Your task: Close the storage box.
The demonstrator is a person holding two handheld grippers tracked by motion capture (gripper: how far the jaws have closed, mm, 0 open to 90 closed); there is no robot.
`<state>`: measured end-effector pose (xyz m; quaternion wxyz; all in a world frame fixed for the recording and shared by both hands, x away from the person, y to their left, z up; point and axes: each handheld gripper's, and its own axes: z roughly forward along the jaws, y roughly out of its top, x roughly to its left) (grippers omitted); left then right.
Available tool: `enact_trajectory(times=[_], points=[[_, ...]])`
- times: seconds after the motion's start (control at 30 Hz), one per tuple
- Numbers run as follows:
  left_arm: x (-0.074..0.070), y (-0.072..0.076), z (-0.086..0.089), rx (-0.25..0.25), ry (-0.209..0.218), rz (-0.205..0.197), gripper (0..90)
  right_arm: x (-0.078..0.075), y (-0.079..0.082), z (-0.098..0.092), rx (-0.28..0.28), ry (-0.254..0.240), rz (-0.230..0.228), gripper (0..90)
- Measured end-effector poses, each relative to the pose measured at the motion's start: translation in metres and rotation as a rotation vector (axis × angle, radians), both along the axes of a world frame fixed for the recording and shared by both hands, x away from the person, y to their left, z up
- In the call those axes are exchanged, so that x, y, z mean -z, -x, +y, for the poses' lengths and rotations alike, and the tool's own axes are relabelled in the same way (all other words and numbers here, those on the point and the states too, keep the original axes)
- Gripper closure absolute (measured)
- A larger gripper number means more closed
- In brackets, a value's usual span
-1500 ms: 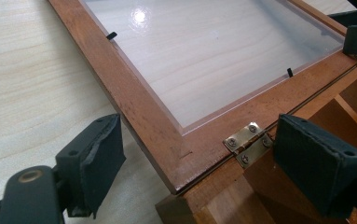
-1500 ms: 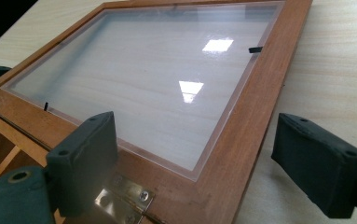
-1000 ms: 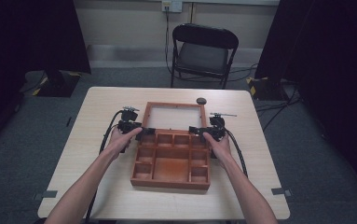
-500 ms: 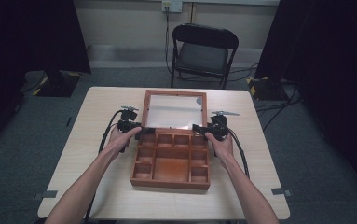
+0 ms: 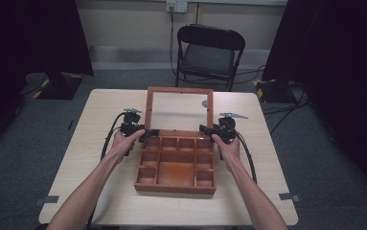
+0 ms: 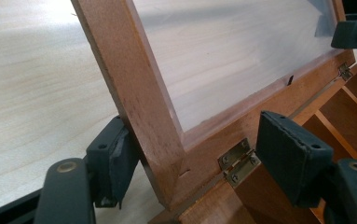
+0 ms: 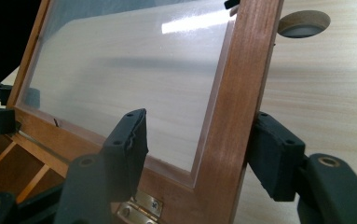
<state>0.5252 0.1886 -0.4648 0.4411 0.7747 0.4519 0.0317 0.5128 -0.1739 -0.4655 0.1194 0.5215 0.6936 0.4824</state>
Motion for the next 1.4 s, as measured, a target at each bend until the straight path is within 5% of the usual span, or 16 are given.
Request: enact_trajectory(times=[0.27,0.43,0.9,1.07,1.4], points=[[-0.008,-0.001,0.004,-0.038,0.036,-0.03,32.5,-0.009,0.003,0.001,-0.006,-0.018,-0.031,42.5],[-0.015,0.001,0.005,-0.028,0.001,-0.06,35.4,-0.015,0.006,0.002,-0.015,-0.022,-0.046,42.3],[-0.04,0.015,0.015,-0.015,0.047,-0.161,39.6,-0.029,0.015,0.006,-0.055,-0.018,-0.064,41.1],[-0.045,0.018,0.02,-0.014,0.057,-0.178,48.4,-0.032,0.017,0.007,-0.071,-0.017,-0.063,37.2],[-0.05,0.021,0.026,0.005,0.061,-0.181,51.3,-0.035,0.017,0.009,-0.091,0.001,-0.045,35.3]])
